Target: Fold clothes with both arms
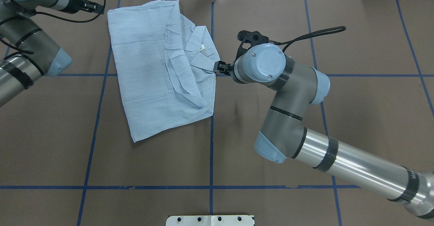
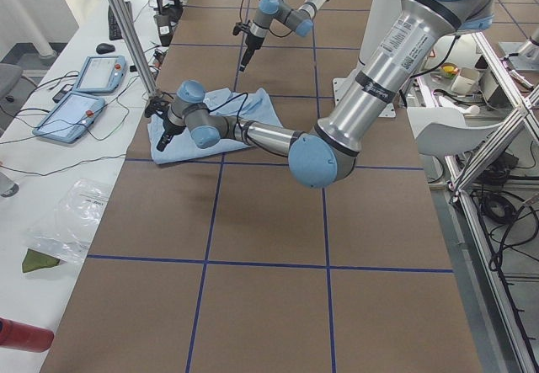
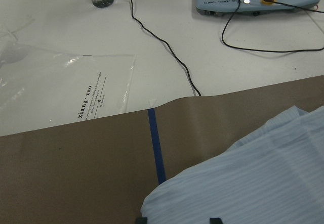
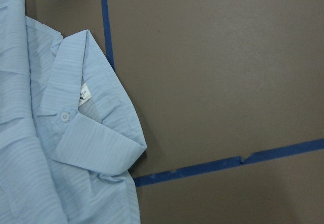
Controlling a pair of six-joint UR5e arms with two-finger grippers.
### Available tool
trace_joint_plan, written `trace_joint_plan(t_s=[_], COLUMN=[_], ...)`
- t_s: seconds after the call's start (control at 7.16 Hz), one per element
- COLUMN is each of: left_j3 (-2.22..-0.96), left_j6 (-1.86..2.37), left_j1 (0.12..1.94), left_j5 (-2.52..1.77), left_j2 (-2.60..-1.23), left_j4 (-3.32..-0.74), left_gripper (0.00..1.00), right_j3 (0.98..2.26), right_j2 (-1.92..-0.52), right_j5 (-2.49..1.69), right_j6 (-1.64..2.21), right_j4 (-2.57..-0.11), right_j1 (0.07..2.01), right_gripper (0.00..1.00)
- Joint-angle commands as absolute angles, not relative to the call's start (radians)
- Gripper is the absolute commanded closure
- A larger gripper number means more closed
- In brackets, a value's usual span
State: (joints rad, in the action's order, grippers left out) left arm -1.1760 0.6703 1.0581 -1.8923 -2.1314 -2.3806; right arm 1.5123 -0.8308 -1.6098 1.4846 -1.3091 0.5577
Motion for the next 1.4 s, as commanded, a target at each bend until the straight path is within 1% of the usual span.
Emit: trace_joint_plan(t_s=[0.0,0.14,0.28,0.56,0.7,0.98,1.12,1.26], left_j3=[-1.278,-1.290,-1.295,-1.295,-1.295,-1.295,-1.295,-1.295], left_j6=[0.676,0.699,0.716,0.716,0.716,0.716,0.716,0.716], left_j1=[1.069,1.069,1.065,1.063,1.063,1.063,1.063,1.063], left_j5=[-1.917,-1.917,-1.916,-1.916,-1.916,-1.914,-1.908,-1.908], left_j2=[-2.048,-2.046,-2.046,-2.046,-2.046,-2.046,-2.046,-2.046], left_j4=[-2.384,-2.384,-2.384,-2.385,-2.385,-2.385,-2.385,-2.385], left_gripper=[0.00,0.00,0.00,0.00,0.00,0.00,0.00,0.00], right_j3=[1.346,1.244,1.161,1.048,1.025,1.022,1.022,1.022], right_j2=[-0.689,-0.640,-0.618,-0.578,-0.578,-0.583,-0.583,-0.583], right_j5=[-1.487,-1.442,-1.437,-1.408,-1.395,-1.390,-1.390,-1.388], right_j6=[1.601,1.601,1.603,1.615,1.612,1.611,1.612,1.617], right_j4=[-1.356,-1.315,-1.214,-1.134,-1.129,-1.132,-1.135,-1.135], right_j1=[0.514,0.515,0.515,0.520,0.522,0.522,0.522,0.522], right_gripper=[0.03,0.08,0.09,0.26,0.26,0.27,0.30,0.38])
